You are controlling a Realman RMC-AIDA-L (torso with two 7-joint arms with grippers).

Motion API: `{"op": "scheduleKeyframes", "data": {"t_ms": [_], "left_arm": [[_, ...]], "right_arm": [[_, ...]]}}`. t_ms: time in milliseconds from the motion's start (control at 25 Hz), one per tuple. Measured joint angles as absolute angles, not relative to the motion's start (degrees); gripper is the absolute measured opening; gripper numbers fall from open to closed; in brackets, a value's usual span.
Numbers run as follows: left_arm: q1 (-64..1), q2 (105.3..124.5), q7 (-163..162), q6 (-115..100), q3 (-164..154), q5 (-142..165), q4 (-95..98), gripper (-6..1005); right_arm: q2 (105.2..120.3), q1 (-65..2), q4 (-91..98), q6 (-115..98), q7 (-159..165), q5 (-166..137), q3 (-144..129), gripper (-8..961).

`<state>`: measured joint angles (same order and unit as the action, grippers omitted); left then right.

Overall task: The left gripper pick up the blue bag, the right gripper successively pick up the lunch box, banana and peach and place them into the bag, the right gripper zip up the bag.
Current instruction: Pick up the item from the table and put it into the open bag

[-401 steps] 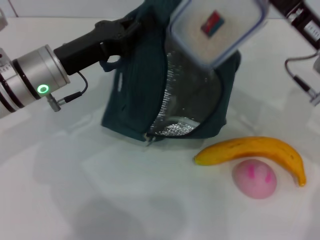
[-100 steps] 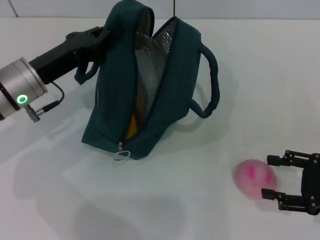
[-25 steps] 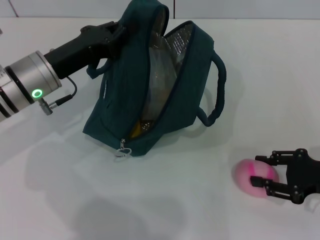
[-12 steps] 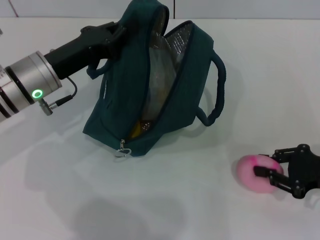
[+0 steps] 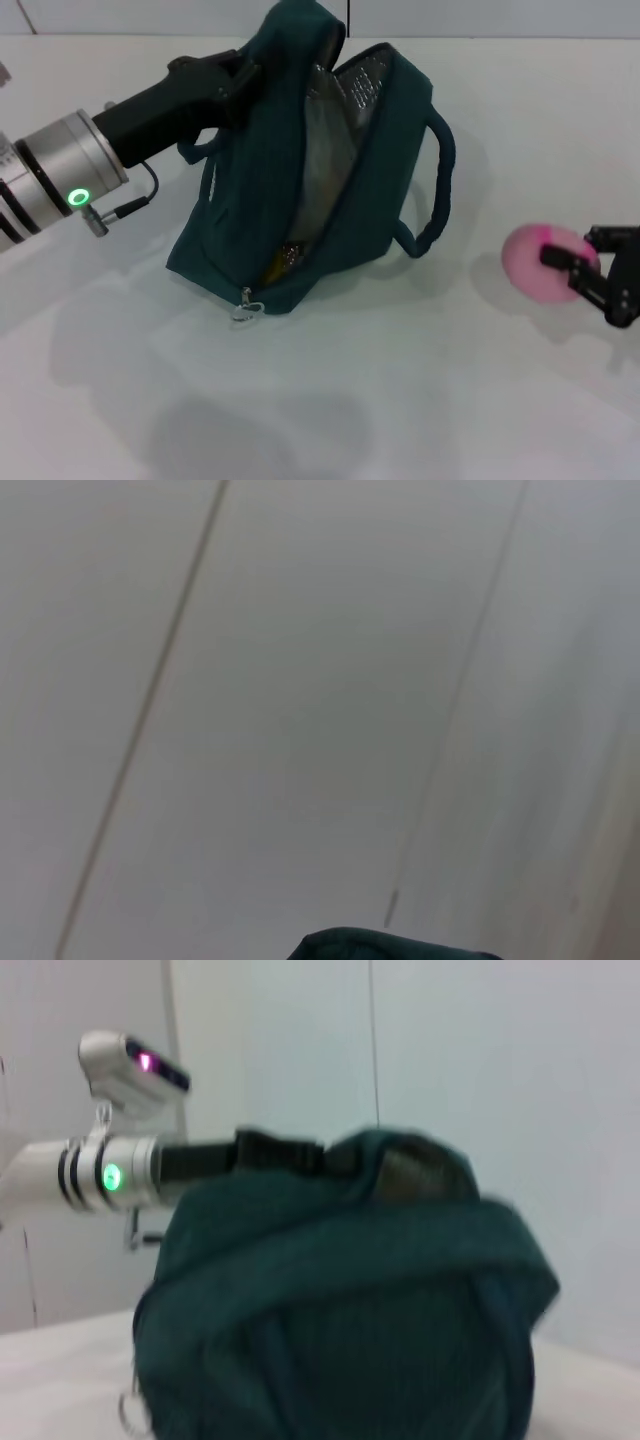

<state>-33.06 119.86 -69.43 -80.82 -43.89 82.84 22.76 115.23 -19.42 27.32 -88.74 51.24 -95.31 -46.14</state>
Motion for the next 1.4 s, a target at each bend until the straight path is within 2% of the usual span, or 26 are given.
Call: {"op": "scheduleKeyframes", "data": {"t_ms": [360, 760, 960, 1280, 1400], "left_arm": [[-33.0, 119.78, -68.4, -88.0, -44.3, 82.5, 23.2, 40], [-33.6, 119.73, -68.0, -88.0, -44.3, 82.2, 23.0, 40], [-33.7, 119.75, -67.8, -88.0, -44.2, 81.8, 22.9, 40], [-33.7, 119.72, -67.7, -86.7, -44.3, 81.7, 22.8, 40], [-33.7, 119.74, -67.2, -86.6, -44.3, 81.6, 22.8, 40]], "right_arm": [[115.89, -23.8, 27.0, -96.4, 51.7, -78.8, -46.9, 134], [115.40, -36.5, 30.8, -90.8, 68.0, -77.1, -61.3, 142], [115.46, -36.9, 38.7, -81.5, 75.2, -79.7, -73.3, 150], [115.66, -36.6, 40.6, -78.9, 77.5, -80.5, -75.2, 163], [115.82, -35.8, 41.2, -78.7, 77.2, -80.3, -74.9, 318]]}}
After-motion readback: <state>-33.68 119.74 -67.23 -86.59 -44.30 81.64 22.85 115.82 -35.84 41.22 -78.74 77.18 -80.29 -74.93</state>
